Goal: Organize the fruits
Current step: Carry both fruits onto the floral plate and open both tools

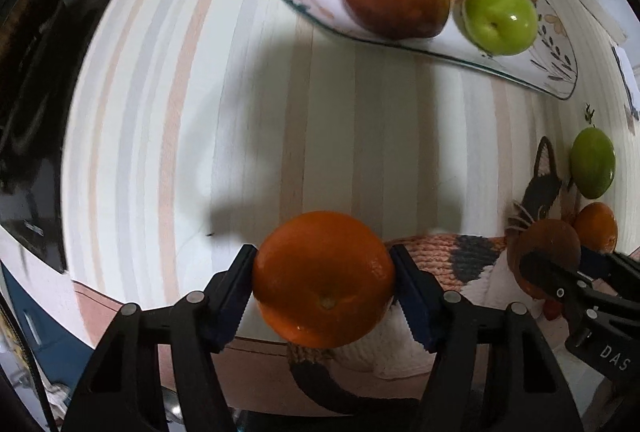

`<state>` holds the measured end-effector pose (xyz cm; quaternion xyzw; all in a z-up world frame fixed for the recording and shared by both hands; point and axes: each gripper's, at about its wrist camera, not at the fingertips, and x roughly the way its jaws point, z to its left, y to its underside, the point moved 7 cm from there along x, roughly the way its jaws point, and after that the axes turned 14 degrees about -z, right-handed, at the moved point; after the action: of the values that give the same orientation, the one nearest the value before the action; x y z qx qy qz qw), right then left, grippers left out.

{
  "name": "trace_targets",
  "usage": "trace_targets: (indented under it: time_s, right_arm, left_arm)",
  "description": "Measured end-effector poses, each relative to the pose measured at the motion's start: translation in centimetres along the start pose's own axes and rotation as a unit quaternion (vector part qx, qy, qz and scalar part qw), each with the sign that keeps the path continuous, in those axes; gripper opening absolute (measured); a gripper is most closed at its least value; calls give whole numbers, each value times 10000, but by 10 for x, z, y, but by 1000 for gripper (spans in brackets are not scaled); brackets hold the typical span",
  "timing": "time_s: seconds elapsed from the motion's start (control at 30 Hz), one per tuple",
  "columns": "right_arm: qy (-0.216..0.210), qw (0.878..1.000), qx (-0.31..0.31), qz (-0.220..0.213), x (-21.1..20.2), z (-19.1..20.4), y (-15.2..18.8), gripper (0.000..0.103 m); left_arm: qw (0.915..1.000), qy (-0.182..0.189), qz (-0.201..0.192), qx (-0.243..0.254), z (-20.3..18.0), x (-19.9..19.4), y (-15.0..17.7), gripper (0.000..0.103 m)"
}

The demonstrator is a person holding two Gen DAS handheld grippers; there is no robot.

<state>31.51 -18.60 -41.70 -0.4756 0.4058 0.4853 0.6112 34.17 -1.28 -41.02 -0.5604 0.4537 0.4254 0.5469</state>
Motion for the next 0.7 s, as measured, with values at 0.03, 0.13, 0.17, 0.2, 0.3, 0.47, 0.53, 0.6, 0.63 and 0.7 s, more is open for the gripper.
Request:
trace_targets:
  time_s: [0.03,0.13,0.17,0.2,0.3,0.47,0.53,0.6,0.63,0.7]
  right_arm:
    - [-22,10000,45,-35,0,-2,2,56]
    - [-53,9999,118,-40,-2,-6,9,57]
    - [-59,9999,130,-33,-2,-8,8,57]
    - [-63,9999,132,-33,-2,-8,8,57]
    - [-43,10000,59,-24,-1,-10,12,57]
    - [35,9999,-109,-68,0,9,-8,56]
    - [68,9998,-172,-103,0,12,-5,56]
    - [32,9998,-164,-135,-3,17,-7,55]
    - [10,9998,-150,-154,-6,17,-9,55]
    - [-60,9997,-113,-214,-11,20,-14,55]
  left_arm:
    - [10000,12,24,-29,0,1,1,65]
    - [10000,-34,32,16,-1,3,1,64]
    - [10000,-49,15,27,-2,5,-4,64]
    - [10000,-54,1,24,-3,5,-4,64]
    - [10000,-70,-8,16,-7,6,1,64]
    - [9999,-42,-58,-85,3,-1,-1,63]
    - [9999,-25,-123,-102,5,-8,-4,63]
    - [9997,27,-210,-129,4,-17,-10,63]
    - [9995,73,-262,-151,4,-22,-15,63]
    - [9990,169,-353,-213,3,-32,-23,63]
